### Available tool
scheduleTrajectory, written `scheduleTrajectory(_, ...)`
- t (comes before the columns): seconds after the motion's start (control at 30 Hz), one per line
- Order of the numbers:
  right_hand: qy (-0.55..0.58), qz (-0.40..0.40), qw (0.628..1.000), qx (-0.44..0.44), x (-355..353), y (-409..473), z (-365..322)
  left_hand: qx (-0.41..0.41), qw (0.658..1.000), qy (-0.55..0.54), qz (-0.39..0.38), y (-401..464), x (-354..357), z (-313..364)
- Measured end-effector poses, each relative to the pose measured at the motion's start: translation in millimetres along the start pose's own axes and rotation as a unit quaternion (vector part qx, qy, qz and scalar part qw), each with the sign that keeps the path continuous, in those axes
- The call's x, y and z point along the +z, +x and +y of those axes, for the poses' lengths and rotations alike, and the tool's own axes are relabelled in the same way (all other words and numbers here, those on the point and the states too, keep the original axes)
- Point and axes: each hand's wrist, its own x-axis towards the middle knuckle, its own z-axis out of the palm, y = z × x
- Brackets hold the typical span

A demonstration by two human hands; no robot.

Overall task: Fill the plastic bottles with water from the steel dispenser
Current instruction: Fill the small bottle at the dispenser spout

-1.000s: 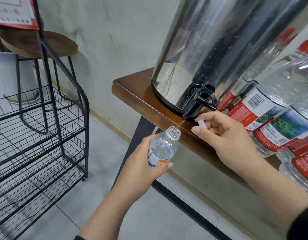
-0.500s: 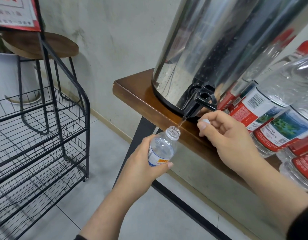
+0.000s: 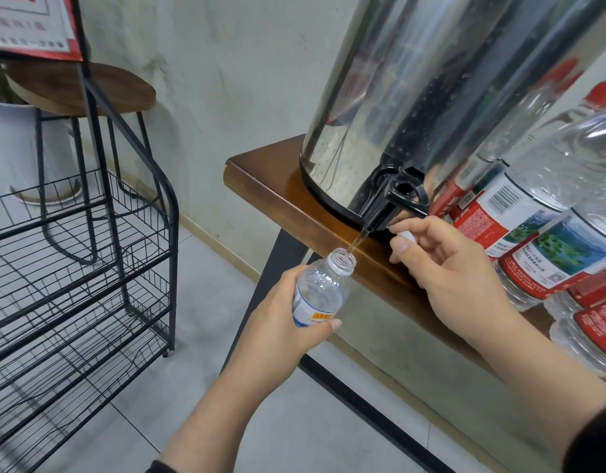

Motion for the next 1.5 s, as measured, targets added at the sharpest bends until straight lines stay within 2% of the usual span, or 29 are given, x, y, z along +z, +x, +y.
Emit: scheduleTrajectory(1.5,-0.016,-0.007,1.000,-0.014,-1.3,1.9,6.9,-0.012,1.000,-0.005,0.002,-0.1,1.5,-0.3)
